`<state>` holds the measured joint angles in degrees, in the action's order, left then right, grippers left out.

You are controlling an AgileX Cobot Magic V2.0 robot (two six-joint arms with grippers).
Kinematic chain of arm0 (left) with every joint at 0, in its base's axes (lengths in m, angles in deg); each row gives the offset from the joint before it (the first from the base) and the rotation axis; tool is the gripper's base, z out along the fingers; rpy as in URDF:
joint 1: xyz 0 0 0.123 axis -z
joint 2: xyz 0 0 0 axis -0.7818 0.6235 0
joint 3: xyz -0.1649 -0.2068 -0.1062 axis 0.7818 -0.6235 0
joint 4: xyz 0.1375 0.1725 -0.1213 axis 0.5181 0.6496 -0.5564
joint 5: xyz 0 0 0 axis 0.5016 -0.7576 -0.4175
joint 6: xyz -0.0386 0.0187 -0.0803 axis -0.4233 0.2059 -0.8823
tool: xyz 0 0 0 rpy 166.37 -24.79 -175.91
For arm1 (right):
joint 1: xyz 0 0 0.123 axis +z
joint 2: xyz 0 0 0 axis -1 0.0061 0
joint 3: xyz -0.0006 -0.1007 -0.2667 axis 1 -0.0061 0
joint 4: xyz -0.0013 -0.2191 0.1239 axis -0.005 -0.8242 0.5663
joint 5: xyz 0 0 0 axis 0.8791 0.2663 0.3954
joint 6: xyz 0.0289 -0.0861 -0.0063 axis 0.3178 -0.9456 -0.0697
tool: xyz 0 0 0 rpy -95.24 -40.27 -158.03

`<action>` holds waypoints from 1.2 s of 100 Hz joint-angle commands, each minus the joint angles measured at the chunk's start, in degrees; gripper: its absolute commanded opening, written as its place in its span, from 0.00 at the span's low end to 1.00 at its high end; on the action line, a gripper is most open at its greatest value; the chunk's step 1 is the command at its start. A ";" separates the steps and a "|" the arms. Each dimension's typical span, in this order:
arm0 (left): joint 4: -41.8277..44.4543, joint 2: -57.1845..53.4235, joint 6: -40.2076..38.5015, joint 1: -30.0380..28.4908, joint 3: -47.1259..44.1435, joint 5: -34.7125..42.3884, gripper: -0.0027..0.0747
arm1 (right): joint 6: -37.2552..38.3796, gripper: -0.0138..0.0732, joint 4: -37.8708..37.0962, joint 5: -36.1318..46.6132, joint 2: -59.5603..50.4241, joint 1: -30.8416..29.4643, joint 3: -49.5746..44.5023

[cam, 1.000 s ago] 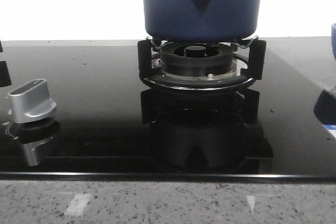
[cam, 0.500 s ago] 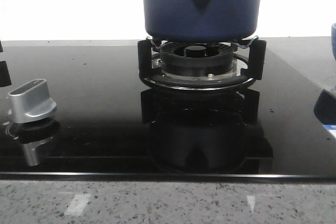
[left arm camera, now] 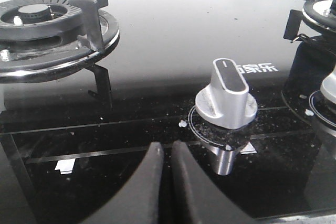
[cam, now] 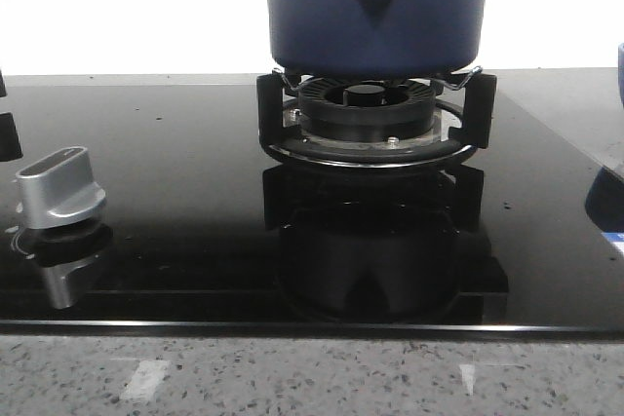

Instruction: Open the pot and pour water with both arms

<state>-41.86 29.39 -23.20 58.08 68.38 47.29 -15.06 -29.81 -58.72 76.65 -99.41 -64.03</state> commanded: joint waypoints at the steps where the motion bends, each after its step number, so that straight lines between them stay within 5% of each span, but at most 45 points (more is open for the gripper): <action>1: -0.26 -1.54 -0.49 -0.14 -1.75 2.54 0.01 | 0.01 0.08 0.41 0.48 -1.27 -0.26 -1.51; 120: -0.26 -1.54 -0.49 -0.14 -1.75 2.54 0.01 | 0.01 0.08 0.41 -1.69 -1.27 -0.26 -1.51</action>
<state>-41.86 29.39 -23.20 58.08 68.38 47.25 -14.94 -29.38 -61.27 76.65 -99.41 -64.03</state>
